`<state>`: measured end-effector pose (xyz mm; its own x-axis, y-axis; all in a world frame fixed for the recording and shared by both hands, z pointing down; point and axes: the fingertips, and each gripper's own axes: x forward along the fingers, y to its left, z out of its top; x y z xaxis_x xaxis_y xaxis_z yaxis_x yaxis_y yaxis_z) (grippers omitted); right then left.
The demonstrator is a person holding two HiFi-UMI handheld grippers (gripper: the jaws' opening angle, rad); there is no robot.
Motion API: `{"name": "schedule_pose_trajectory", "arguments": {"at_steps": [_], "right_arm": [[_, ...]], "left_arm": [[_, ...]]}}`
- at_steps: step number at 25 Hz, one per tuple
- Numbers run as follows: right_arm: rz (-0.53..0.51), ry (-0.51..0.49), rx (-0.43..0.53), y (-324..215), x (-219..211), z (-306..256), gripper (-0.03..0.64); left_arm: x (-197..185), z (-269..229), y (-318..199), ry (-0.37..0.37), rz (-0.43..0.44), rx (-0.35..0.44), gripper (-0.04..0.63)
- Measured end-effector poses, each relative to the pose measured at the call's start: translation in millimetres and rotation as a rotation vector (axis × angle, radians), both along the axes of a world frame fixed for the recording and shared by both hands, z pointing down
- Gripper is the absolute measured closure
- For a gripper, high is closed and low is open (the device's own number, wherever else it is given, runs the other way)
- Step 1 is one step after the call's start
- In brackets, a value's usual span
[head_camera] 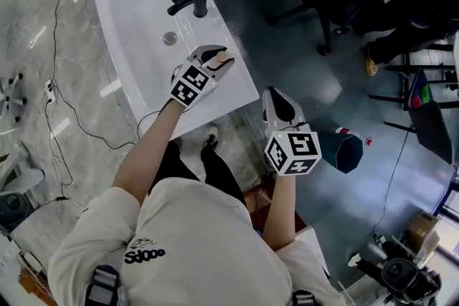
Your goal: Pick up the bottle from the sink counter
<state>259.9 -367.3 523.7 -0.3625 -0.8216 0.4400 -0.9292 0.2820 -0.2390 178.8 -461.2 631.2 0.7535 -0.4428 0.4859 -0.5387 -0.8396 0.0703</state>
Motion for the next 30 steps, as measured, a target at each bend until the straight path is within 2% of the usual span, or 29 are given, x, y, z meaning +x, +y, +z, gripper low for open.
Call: {"name": "schedule_pose_trajectory", "arguments": {"at_steps": [6,17,24,30], "right_arm": [[-0.030,0.069,0.045,1.5,-1.1,-21.9,0.607],[-0.097,0.169,0.159,0.3,-17.3,-66.6,0.607],[-0.147,0.186,0.225,-1.0,-39.7,-91.7,0.607],[-0.200,0.220,0.280,-0.2,-60.6,-117.6,0.607]], "left_arm": [[-16.1,-39.1,6.6,0.057,-0.039,0.048,0.460],[-66.7,-120.2,22.2,0.089,-0.124,0.138,0.460],[-102.5,-170.3,31.1,0.123,-0.220,0.211,0.460],[-127.8,-208.2,48.7,0.163,-0.248,0.255,0.460]]}}
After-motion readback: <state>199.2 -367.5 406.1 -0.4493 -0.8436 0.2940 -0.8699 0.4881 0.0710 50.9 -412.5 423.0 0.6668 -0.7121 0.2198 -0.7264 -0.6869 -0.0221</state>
